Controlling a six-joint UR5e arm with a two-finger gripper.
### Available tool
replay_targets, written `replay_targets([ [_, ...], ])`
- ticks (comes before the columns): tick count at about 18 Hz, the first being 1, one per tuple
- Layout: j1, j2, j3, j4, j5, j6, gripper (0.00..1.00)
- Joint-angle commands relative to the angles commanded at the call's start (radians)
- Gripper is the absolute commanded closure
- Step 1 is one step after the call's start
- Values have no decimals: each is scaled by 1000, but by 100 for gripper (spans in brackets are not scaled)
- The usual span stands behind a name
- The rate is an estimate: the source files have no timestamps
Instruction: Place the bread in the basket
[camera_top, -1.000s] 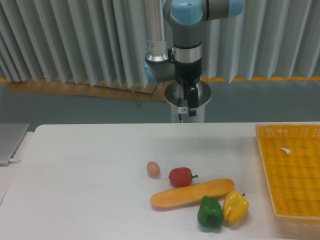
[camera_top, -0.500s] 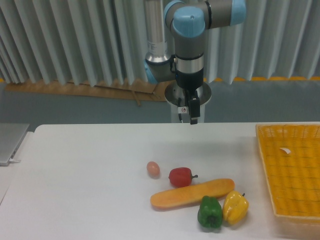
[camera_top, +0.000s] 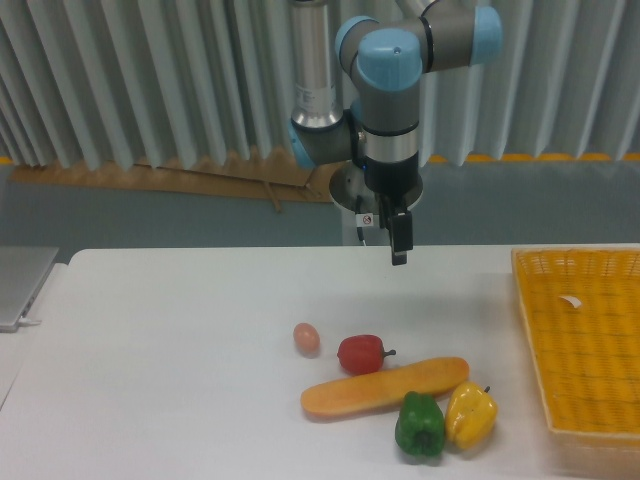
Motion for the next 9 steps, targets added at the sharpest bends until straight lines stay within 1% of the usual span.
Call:
replay_targets([
  [4,0,-15,3,12,2,0,0],
  [9,0,-17,2,14,2,0,0],
])
